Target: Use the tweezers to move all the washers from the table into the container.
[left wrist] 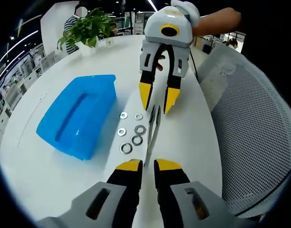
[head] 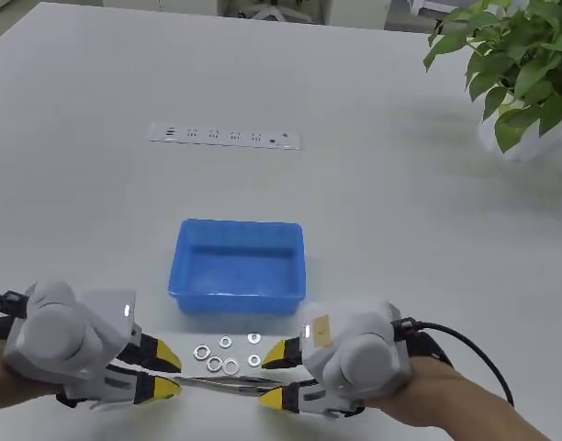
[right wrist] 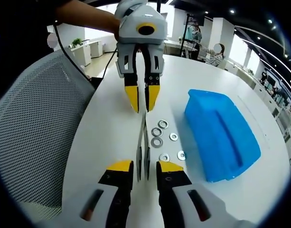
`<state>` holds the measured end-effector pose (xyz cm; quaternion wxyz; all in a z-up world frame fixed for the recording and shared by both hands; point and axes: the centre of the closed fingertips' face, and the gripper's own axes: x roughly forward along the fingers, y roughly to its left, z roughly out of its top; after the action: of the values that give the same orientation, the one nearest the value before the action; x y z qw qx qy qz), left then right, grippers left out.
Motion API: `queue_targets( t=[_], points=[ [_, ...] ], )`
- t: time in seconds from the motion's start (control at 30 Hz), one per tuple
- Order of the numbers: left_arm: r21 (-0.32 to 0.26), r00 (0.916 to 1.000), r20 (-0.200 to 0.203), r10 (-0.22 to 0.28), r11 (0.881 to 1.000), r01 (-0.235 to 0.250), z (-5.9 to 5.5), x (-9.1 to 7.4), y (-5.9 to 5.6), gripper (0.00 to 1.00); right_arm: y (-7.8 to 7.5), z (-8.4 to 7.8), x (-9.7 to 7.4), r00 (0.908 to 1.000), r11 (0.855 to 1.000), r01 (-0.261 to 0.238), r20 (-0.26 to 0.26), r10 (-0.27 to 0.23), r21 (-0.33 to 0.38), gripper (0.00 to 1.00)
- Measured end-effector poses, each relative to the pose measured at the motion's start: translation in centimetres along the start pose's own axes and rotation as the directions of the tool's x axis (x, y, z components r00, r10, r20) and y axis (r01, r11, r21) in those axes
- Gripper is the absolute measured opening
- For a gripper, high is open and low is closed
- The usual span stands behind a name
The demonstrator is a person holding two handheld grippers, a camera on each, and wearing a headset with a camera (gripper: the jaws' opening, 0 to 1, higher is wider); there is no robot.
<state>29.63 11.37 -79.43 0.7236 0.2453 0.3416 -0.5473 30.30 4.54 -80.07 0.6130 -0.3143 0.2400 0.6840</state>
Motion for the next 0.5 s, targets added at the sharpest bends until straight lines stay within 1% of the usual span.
queue_targets(
  t=[0.07,0.17,0.33,0.43,0.5],
  points=[
    [-0.001,1.0,-0.009,-0.001,1.0,0.001,-0.16,0.15,0.08,0.11,-0.08,-0.15,0.17,0.9999,1.0,0.005,-0.012,-0.005,-0.001,0.18],
    [-0.002,1.0,-0.004,-0.007,1.0,0.007,-0.07,0.27,0.1,0.11,-0.19,0.08,0.36,1.0,1.0,0.007,-0.003,-0.006,0.01,0.17],
    [0.001,0.9998,-0.01,-0.018,1.0,0.018,0.07,0.47,-0.05,0.1,-0.14,0.06,0.73,0.9999,1.0,-0.005,-0.013,0.005,0.002,0.15],
    [-0.01,0.9997,-0.002,-0.026,1.0,0.026,0.17,0.57,-0.12,0.09,-0.15,0.0,0.83,0.9998,1.0,-0.007,-0.018,0.007,-0.001,0.13],
    [-0.008,0.9995,-0.007,-0.03,1.0,0.03,0.06,0.63,-0.17,0.07,-0.2,0.03,0.83,0.9999,1.0,-0.005,-0.015,0.005,0.002,0.12]
  ],
)
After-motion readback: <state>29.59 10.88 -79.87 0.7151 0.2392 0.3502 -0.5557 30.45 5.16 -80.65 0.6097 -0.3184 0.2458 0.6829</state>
